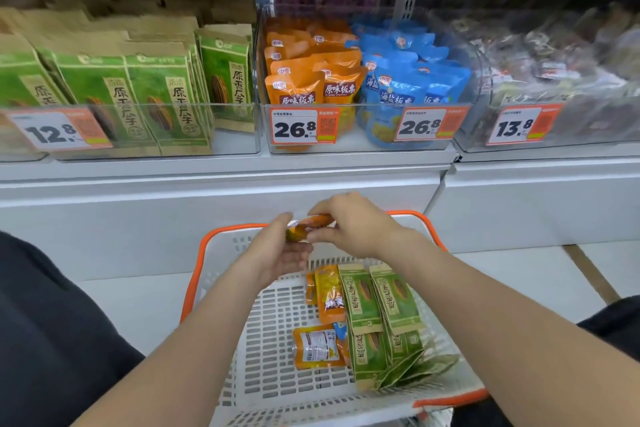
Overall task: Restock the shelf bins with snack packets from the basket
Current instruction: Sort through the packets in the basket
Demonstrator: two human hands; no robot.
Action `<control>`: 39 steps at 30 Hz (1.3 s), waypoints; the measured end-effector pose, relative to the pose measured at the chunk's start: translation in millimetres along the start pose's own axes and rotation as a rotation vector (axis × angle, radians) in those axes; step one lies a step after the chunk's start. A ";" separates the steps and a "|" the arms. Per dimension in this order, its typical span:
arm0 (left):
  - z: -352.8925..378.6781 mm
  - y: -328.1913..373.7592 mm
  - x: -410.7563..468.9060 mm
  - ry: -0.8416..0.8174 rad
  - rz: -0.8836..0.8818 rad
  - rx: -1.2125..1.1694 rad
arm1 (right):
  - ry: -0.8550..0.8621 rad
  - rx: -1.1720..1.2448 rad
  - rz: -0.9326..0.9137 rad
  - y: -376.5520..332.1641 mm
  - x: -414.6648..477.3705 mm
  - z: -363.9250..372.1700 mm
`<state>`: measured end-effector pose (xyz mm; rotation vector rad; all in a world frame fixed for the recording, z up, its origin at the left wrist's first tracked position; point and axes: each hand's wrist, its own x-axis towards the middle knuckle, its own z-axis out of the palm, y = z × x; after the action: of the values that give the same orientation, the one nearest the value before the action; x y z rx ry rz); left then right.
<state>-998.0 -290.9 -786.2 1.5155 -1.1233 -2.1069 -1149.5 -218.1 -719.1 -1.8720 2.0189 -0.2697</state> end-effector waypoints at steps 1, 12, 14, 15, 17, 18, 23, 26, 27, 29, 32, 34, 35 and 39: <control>5.8 6.8 -5.3 0.032 0.060 0.034 | 0.070 0.046 0.019 -0.4 -0.2 -8.6; 37.3 64.5 -29.6 0.526 1.300 0.622 | 0.513 0.043 0.066 -20.3 -3.1 -93.8; 41.5 73.9 -37.2 0.555 1.348 0.648 | 0.556 0.026 0.008 -24.0 -5.3 -107.2; 43.6 78.1 -40.1 0.565 1.375 0.662 | 0.605 0.008 -0.028 -26.2 -6.5 -113.7; 46.7 84.9 -46.8 0.594 1.416 0.695 | 0.696 -0.042 -0.101 -28.9 -9.7 -125.7; 47.6 88.6 -50.1 0.617 1.433 0.725 | 0.730 -0.071 -0.127 -30.1 -11.4 -132.0; 43.5 105.5 -53.2 0.753 1.371 0.993 | 0.871 -0.073 -0.149 -21.2 -7.7 -161.2; 39.7 103.9 -48.9 0.704 1.322 1.092 | 0.760 -0.107 -0.056 -11.8 4.9 -167.9; 39.1 102.6 -48.0 0.699 1.314 1.109 | 0.694 -0.116 -0.037 -9.9 8.7 -167.7; 37.4 101.3 -47.7 0.693 1.314 1.123 | 0.603 -0.110 -0.012 -9.9 14.6 -167.3; 34.4 98.1 -48.9 0.678 1.327 1.167 | 0.568 -0.069 0.000 -10.0 23.6 -169.5; 33.0 95.5 -50.0 0.663 1.310 1.194 | 0.559 -0.054 -0.012 -9.4 30.7 -166.1; 32.6 94.3 -50.5 0.654 1.296 1.201 | 0.537 -0.064 -0.018 -9.3 34.8 -162.0; 29.8 93.4 -50.8 0.629 1.285 1.218 | 0.486 -0.068 0.007 -10.4 51.8 -143.4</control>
<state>-1022.4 -305.9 -679.6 0.9861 -2.2692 0.0003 -1198.9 -286.1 -591.6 -1.9826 2.3638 -0.7223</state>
